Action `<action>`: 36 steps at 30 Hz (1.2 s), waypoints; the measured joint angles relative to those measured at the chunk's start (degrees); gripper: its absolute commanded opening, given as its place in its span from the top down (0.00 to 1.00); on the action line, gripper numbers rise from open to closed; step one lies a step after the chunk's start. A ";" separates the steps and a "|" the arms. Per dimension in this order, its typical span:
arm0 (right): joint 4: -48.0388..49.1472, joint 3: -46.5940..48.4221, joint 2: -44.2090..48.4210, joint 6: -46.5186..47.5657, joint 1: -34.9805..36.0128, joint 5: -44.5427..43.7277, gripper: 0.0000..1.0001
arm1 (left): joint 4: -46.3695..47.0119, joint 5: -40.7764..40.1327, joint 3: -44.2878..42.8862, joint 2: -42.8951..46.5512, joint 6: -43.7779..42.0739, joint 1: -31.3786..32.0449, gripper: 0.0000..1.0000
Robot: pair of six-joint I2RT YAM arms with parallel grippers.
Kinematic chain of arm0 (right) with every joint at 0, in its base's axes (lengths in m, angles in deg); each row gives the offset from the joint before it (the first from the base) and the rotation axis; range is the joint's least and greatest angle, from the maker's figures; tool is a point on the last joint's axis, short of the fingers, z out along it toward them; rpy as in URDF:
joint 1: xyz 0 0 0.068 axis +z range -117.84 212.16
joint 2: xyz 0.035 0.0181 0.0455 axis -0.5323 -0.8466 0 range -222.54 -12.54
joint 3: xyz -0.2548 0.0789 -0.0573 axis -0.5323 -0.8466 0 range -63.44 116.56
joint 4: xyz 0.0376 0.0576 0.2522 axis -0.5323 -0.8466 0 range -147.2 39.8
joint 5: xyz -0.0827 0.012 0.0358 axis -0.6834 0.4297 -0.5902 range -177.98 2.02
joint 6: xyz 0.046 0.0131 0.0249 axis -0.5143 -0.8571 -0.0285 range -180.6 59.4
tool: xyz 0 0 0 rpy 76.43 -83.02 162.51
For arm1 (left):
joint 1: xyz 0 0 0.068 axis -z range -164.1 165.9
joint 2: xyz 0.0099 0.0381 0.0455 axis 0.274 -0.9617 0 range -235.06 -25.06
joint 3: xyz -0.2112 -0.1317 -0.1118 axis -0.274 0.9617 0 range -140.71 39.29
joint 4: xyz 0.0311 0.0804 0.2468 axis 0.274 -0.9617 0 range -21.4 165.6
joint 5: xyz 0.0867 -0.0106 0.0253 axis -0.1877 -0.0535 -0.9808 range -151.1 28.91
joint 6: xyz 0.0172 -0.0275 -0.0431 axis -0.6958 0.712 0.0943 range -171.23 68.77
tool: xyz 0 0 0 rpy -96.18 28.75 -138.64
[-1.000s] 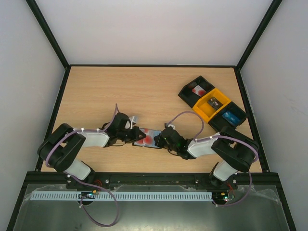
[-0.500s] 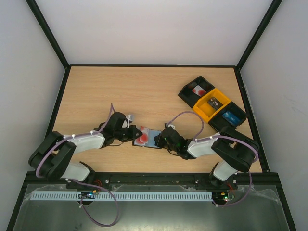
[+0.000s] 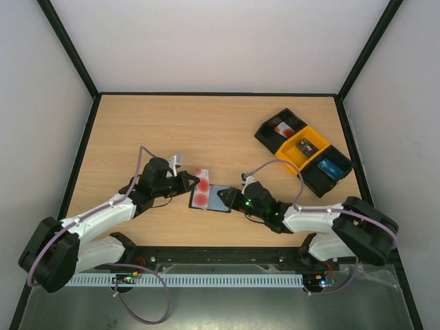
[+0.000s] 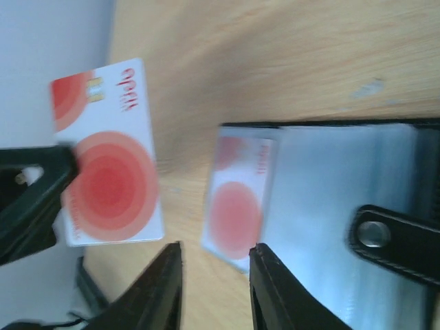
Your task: Take the credit cards out of the card holder
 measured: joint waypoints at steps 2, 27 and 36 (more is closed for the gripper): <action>3.32 -1.75 3.13 -1.55 0.00 1.25 0.60 | 0.79 0.87 0.00 2.10 1.18 -0.07 0.98; 22.88 -3.74 9.88 -9.57 0.00 9.94 0.98 | 20.35 14.78 7.10 10.82 16.44 0.28 0.69; 12.57 -4.00 17.29 0.15 0.00 18.82 0.98 | 12.44 18.49 3.69 12.20 8.57 -0.04 0.57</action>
